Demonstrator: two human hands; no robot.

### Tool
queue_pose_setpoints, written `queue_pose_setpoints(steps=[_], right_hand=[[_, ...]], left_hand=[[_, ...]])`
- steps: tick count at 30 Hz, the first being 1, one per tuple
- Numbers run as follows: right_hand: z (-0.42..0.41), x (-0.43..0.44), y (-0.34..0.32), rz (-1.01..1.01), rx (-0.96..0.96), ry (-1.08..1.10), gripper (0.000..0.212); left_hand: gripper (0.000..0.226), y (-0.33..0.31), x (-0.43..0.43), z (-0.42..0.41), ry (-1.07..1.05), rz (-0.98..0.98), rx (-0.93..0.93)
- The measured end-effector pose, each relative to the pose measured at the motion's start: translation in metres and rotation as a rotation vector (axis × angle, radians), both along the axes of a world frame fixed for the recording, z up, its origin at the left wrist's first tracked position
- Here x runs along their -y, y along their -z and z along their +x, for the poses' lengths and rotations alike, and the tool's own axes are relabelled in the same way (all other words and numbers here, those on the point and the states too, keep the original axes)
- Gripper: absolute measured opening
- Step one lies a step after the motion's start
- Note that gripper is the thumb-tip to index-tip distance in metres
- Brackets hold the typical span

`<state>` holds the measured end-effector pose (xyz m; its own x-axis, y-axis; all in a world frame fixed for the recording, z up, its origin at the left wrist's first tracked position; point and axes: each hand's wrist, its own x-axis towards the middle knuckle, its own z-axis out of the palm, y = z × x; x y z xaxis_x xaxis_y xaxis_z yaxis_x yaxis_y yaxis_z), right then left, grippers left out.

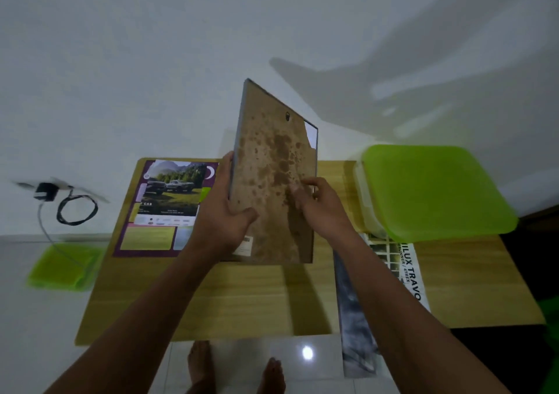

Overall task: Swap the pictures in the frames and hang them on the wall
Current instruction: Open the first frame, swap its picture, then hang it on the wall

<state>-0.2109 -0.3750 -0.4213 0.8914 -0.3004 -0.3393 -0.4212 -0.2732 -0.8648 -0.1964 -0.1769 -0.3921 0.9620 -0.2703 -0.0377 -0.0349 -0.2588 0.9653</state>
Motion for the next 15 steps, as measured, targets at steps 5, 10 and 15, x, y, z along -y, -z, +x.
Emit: queue_pose_setpoints(steps=[5,10,15], right_hand=[[0.002,-0.025,-0.083,0.106,0.146,0.038,0.061],[-0.009,-0.033,-0.118,0.037,0.159,0.092,0.085],[-0.028,-0.030,-0.131,-0.079,0.233,0.107,0.050]], left_hand=[[0.104,-0.049,0.016,-0.029,0.071,0.312,0.290],[0.096,-0.055,0.030,-0.056,0.094,0.375,0.336],[0.059,-0.050,0.043,-0.080,0.077,0.429,0.387]])
